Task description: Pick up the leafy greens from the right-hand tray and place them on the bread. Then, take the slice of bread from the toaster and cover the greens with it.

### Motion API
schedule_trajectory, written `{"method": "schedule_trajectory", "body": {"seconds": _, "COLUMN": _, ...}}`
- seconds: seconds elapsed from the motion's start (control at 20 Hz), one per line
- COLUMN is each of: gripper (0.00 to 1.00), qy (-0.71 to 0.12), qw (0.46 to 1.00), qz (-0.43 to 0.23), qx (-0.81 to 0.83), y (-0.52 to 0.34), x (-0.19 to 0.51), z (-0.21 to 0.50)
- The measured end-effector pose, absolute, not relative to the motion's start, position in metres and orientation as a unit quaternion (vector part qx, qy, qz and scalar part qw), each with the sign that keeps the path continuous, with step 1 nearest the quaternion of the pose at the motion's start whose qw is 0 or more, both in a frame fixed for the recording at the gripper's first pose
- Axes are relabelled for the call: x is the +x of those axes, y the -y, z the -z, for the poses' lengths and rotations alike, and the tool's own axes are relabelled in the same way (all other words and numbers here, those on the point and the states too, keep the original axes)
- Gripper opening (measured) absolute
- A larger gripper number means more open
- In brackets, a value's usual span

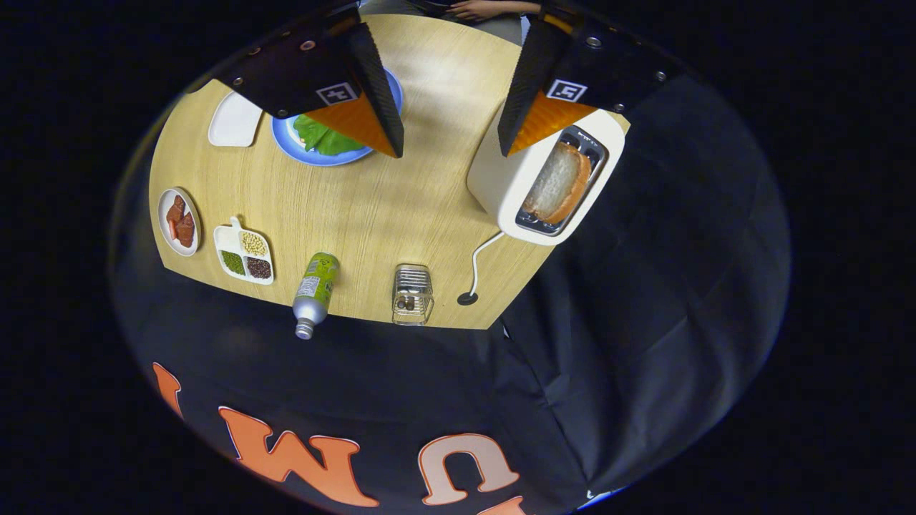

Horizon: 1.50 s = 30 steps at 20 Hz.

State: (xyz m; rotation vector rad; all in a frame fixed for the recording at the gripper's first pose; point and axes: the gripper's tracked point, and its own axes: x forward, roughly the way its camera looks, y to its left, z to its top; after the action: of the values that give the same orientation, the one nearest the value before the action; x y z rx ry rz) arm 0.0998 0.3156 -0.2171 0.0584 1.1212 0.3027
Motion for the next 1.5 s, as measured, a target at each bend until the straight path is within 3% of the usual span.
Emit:
{"method": "schedule_trajectory", "body": {"seconds": 0.35, "gripper": 0.87, "qy": -0.553, "qw": 0.818, "qz": -0.159, "qx": 0.023, "y": -0.386, "x": 0.108, "z": 0.22}}
{"method": "schedule_trajectory", "body": {"seconds": 0.65, "gripper": 0.83, "qy": -0.576, "qw": 0.804, "qz": -0.149, "qx": 0.005, "y": -0.42, "x": 0.113, "z": 0.234}}
{"method": "schedule_trajectory", "body": {"seconds": 0.85, "gripper": 0.74, "qy": -0.609, "qw": 0.782, "qz": -0.129, "qx": 0.022, "y": -0.432, "x": 0.105, "z": 0.248}}
{"method": "schedule_trajectory", "body": {"seconds": 1.1, "gripper": 0.49, "qy": -0.621, "qw": 0.776, "qz": -0.107, "qx": 0.011, "y": -0.434, "x": 0.111, "z": 0.261}}
{"method": "schedule_trajectory", "body": {"seconds": 1.5, "gripper": 0.29, "qy": -0.639, "qw": 0.765, "qz": -0.079, "qx": 0.017, "y": -0.435, "x": 0.109, "z": 0.275}}
